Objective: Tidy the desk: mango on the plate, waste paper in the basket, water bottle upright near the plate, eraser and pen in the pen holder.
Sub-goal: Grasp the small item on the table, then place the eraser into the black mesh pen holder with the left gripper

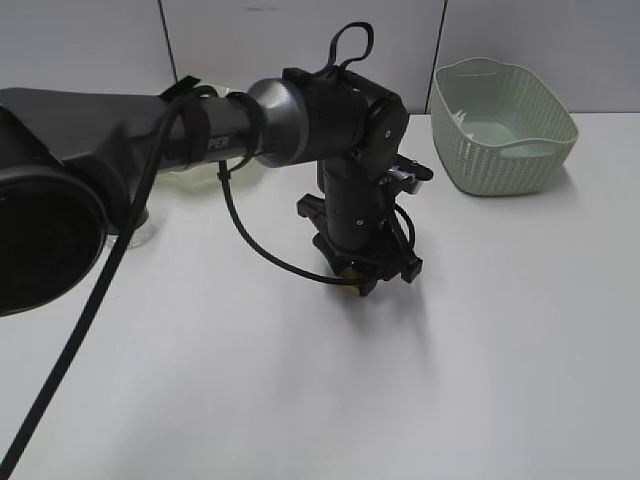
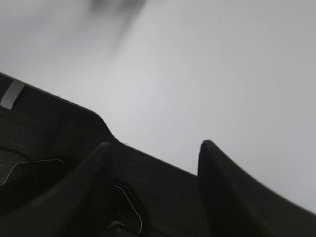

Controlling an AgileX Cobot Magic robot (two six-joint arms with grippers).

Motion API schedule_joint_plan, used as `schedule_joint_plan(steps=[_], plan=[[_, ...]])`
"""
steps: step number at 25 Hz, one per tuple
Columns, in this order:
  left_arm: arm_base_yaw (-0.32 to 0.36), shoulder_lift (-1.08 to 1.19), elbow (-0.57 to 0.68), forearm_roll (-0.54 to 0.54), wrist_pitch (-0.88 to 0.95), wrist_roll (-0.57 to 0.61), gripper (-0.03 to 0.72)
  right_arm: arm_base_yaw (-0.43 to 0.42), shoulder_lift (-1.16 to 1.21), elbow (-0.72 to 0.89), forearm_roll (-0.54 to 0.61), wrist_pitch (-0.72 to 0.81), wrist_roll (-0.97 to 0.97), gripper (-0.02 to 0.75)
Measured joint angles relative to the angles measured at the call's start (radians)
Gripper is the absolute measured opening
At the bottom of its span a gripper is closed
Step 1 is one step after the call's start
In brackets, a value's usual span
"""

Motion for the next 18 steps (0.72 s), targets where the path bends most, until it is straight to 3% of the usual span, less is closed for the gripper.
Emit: schedule_joint_plan(steps=[10,18], plan=[[0.0,0.008,-0.045,0.012,0.107,0.0,0.298,0.0,0.0,0.0,0.0,0.0,0.0,0.435],[0.019,-0.033,-0.314,0.054,0.118,0.0,0.295,0.0,0.0,0.0,0.0,0.0,0.0,0.434]])
